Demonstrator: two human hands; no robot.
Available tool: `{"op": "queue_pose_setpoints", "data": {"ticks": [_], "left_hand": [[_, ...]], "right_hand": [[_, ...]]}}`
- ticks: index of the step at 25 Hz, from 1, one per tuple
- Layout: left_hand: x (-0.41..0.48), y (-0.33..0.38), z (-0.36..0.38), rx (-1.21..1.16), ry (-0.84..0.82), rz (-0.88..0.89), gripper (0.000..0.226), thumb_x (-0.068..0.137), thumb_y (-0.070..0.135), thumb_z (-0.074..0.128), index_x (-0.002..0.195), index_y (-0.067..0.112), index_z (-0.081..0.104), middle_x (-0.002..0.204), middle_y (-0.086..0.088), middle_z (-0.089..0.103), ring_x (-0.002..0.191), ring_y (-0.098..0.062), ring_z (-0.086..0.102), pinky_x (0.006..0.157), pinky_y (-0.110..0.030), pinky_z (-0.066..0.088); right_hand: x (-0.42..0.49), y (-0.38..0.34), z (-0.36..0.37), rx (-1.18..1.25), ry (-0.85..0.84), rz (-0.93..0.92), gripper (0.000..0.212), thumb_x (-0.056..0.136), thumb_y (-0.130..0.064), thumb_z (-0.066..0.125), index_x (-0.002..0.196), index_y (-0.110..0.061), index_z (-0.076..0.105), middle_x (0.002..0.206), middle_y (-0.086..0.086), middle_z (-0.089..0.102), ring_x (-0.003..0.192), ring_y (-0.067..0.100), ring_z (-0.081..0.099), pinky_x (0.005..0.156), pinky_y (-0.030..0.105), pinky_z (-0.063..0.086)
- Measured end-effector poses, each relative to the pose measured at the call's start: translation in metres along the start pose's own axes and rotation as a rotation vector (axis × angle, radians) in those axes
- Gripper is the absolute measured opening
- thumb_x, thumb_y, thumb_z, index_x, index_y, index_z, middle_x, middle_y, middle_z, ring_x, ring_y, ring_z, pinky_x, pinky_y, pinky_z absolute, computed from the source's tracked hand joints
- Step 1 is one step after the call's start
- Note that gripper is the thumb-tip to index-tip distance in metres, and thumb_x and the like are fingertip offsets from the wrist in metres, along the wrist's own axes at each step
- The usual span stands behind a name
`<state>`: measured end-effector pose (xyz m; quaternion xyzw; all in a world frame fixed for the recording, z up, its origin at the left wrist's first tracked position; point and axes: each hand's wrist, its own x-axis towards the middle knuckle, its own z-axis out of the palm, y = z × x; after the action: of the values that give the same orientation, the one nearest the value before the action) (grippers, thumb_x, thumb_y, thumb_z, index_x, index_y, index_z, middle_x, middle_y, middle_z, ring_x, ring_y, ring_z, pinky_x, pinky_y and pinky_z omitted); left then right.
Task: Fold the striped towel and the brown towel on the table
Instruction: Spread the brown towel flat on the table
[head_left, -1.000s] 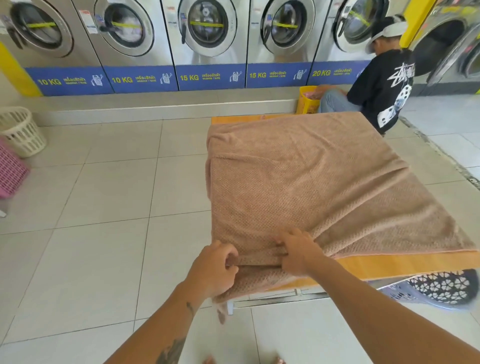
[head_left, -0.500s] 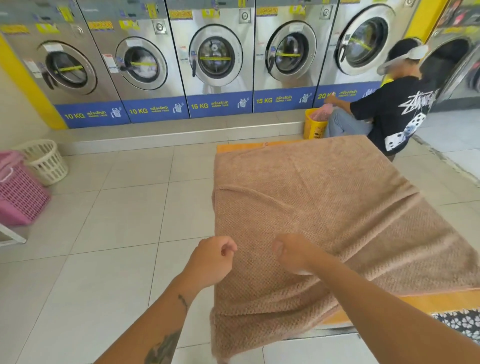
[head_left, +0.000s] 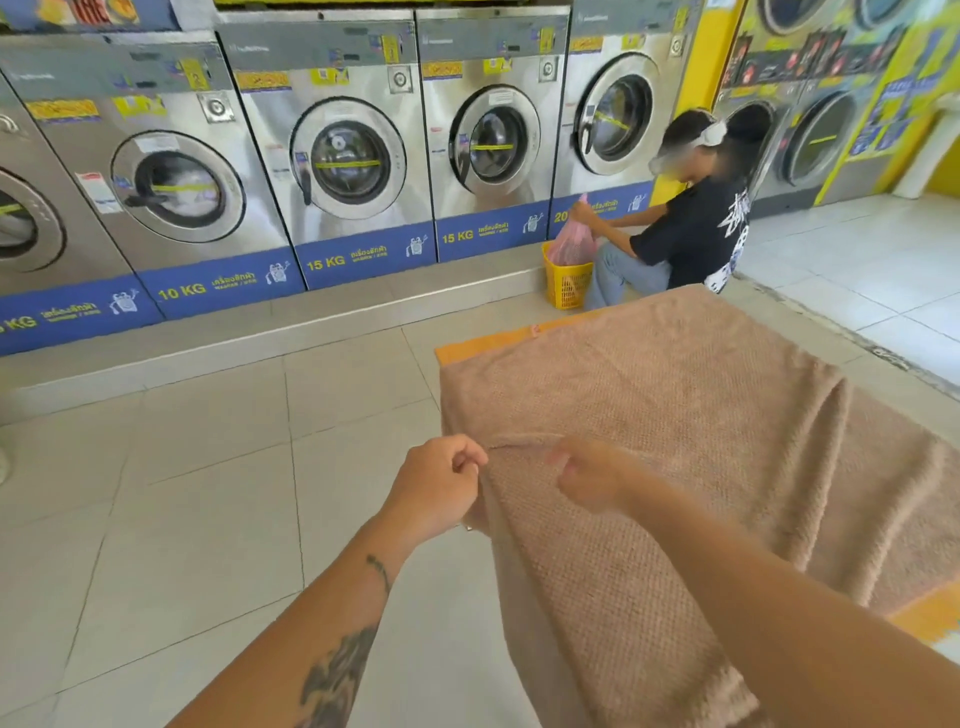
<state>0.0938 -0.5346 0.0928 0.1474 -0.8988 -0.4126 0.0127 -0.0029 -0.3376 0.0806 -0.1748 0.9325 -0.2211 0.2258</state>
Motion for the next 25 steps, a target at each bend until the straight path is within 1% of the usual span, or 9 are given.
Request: {"op": "queue_pose_setpoints", "data": {"ticks": [3,5,11,13,16,18,20,23,25], "left_hand": [[0.018,-0.017,-0.032,0.012,-0.059,0.029,0.023,0.096,0.014,0.052,0.096,0.028,0.07,0.088,0.016,0.062,0.085,-0.002,0.058,0.069,-0.017,0.041],[0.037,-0.027,-0.045,0.002,-0.075,0.029,0.022,0.096,0.015,0.052,0.096,0.029,0.069,0.089,0.014,0.062,0.089,-0.007,0.059,0.073,-0.02,0.043],[0.113,-0.038,-0.044,0.08,-0.149,0.011,0.019,0.098,0.021,0.05,0.097,0.031,0.067,0.094,0.014,0.062,0.096,-0.013,0.06,0.086,-0.03,0.051],[0.143,-0.04,-0.036,0.129,-0.172,0.035,0.017,0.098,0.024,0.05,0.098,0.032,0.065,0.1,0.012,0.065,0.097,-0.012,0.062,0.086,-0.03,0.053],[0.198,-0.045,-0.021,0.19,-0.195,0.059,0.016,0.098,0.028,0.051,0.109,0.033,0.061,0.109,0.011,0.065,0.098,-0.011,0.062,0.087,-0.034,0.056],[0.23,-0.051,-0.013,0.254,-0.227,0.062,0.025,0.098,0.027,0.052,0.122,0.032,0.057,0.12,0.009,0.063,0.103,-0.013,0.061,0.091,-0.034,0.054],[0.259,-0.061,-0.005,0.303,-0.266,0.054,0.037,0.098,0.025,0.053,0.134,0.03,0.051,0.137,0.007,0.052,0.117,-0.017,0.056,0.099,-0.037,0.05],[0.293,-0.075,0.006,0.447,-0.381,0.082,0.057,0.093,0.021,0.053,0.147,0.034,0.038,0.151,0.002,0.028,0.135,-0.024,0.034,0.11,-0.042,0.038],[0.312,-0.086,0.012,0.537,-0.442,0.202,0.067,0.088,0.019,0.053,0.149,0.037,0.033,0.15,0.004,0.023,0.138,-0.022,0.025,0.11,-0.041,0.034]], "right_hand": [[0.009,-0.032,0.009,0.019,0.021,0.039,0.043,0.089,-0.012,0.049,0.127,-0.03,0.058,0.127,-0.001,0.057,0.111,0.02,0.055,0.083,0.029,0.045],[0.019,-0.042,0.012,0.023,0.039,0.051,0.043,0.089,-0.008,0.05,0.127,-0.026,0.057,0.131,0.001,0.055,0.119,0.023,0.053,0.086,0.03,0.043],[0.075,-0.041,0.007,0.116,0.087,0.169,0.05,0.09,-0.008,0.054,0.138,-0.019,0.048,0.137,0.01,0.052,0.118,0.026,0.054,0.088,0.032,0.049],[0.107,-0.035,0.007,0.171,0.09,0.21,0.052,0.089,-0.008,0.052,0.139,-0.02,0.045,0.136,0.011,0.052,0.111,0.025,0.058,0.086,0.033,0.053],[0.166,-0.028,0.006,0.191,0.107,0.241,0.054,0.088,-0.011,0.053,0.141,-0.019,0.043,0.136,0.009,0.051,0.107,0.023,0.059,0.084,0.033,0.053],[0.194,-0.028,0.014,0.108,0.099,0.256,0.056,0.089,-0.016,0.055,0.143,-0.019,0.039,0.141,0.008,0.045,0.121,0.027,0.05,0.097,0.038,0.049],[0.211,-0.03,0.025,0.013,0.078,0.289,0.061,0.087,-0.02,0.057,0.144,-0.018,0.034,0.141,0.007,0.038,0.128,0.03,0.04,0.105,0.045,0.044],[0.224,-0.034,0.034,-0.089,0.13,0.327,0.063,0.086,-0.023,0.057,0.144,-0.019,0.032,0.133,0.002,0.039,0.123,0.025,0.04,0.099,0.04,0.047],[0.234,-0.038,0.037,-0.064,0.189,0.315,0.065,0.086,-0.02,0.056,0.146,-0.022,0.032,0.13,-0.001,0.045,0.12,0.023,0.044,0.095,0.036,0.049]]}}
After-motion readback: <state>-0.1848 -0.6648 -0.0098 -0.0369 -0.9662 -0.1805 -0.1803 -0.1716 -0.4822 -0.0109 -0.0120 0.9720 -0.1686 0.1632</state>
